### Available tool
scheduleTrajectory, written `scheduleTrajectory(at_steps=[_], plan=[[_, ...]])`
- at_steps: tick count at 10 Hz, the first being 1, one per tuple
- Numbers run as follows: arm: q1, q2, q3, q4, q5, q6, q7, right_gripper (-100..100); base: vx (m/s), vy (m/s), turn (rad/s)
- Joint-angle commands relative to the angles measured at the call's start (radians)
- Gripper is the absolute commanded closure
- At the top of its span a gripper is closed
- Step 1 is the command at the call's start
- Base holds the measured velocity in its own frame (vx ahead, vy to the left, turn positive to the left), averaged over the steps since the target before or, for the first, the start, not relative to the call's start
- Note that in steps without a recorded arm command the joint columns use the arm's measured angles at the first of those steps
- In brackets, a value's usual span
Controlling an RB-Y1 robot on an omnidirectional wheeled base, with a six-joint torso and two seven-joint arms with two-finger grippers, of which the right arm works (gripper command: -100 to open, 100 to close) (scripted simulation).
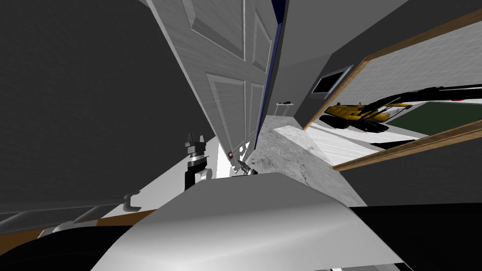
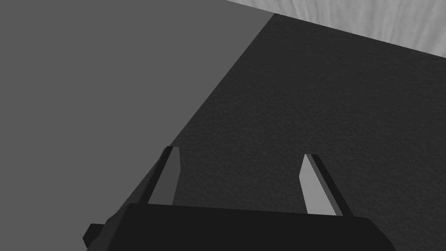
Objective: Push the door open
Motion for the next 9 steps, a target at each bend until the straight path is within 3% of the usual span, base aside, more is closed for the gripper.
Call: scheduleTrajectory(at_steps=[1,7,8,9], plan=[[-0.008,0.004,-0.004,0.008,-0.003,0.005,0.006,-100,0.066,0.139,0.057],[-0.036,0.036,-0.016,0.034,-0.015,0.025,0.025,-100,0.157,0.14,0.033],[-0.031,0.03,-0.014,0.027,-0.013,0.024,0.022,-100,0.067,0.05,0.006],[-0.031,0.03,-0.014,0.027,-0.013,0.024,0.022,100,-0.009,-0.005,-0.009]])
